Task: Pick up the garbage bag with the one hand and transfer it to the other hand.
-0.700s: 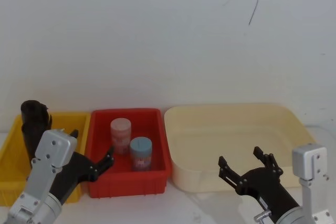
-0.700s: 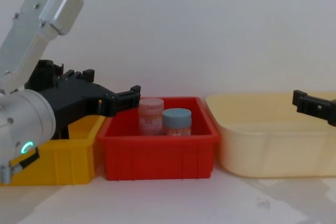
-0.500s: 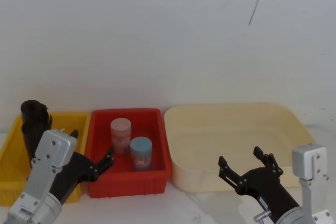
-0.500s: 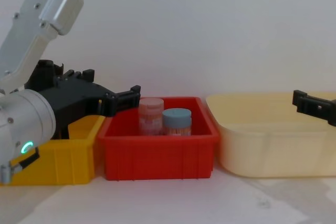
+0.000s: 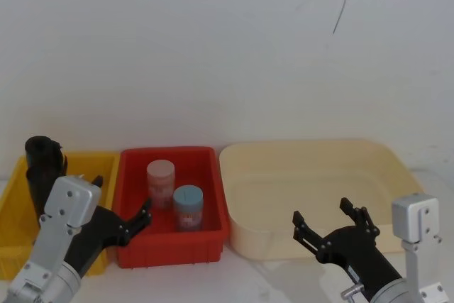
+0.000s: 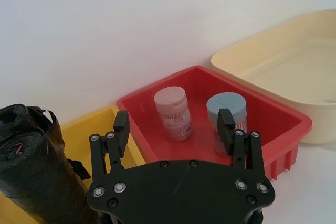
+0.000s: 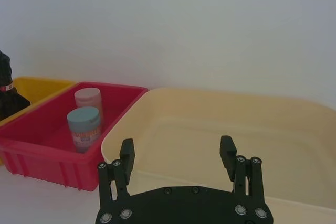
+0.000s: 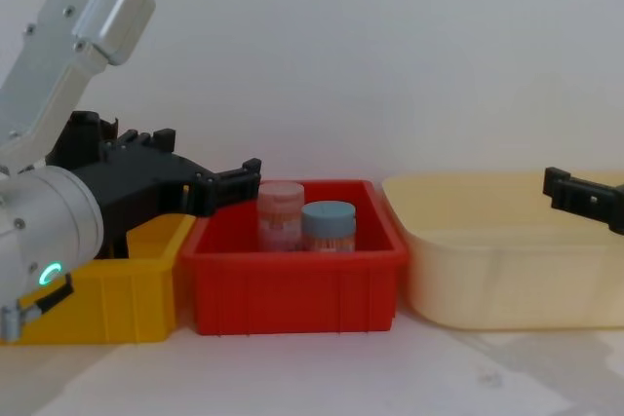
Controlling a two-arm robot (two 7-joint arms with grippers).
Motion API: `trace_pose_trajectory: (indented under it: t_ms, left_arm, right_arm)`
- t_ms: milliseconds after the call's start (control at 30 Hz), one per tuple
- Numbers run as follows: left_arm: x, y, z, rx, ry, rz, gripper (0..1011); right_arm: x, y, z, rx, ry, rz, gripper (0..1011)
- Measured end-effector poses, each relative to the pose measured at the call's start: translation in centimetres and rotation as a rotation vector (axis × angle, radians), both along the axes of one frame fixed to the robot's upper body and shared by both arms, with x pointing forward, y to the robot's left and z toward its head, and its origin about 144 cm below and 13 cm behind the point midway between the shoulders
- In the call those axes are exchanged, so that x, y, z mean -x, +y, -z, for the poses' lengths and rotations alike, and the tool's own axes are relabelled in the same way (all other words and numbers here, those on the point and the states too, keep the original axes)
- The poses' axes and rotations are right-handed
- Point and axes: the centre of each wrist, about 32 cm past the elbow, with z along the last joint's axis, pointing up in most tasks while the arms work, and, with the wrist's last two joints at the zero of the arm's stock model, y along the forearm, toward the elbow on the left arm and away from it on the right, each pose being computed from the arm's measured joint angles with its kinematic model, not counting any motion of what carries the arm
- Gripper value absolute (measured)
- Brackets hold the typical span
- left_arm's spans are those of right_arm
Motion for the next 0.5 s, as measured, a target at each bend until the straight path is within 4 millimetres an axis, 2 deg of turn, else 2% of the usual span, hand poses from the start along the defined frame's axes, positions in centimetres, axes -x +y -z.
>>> trace_pose_trajectory:
  t_ms: [500]
  left_arm:
    - [0.00,0.00,0.00,0.000,0.000,0.000,1001]
  right_arm:
    - [0.00,0.00,0.00,0.000,0.000,0.000,1001]
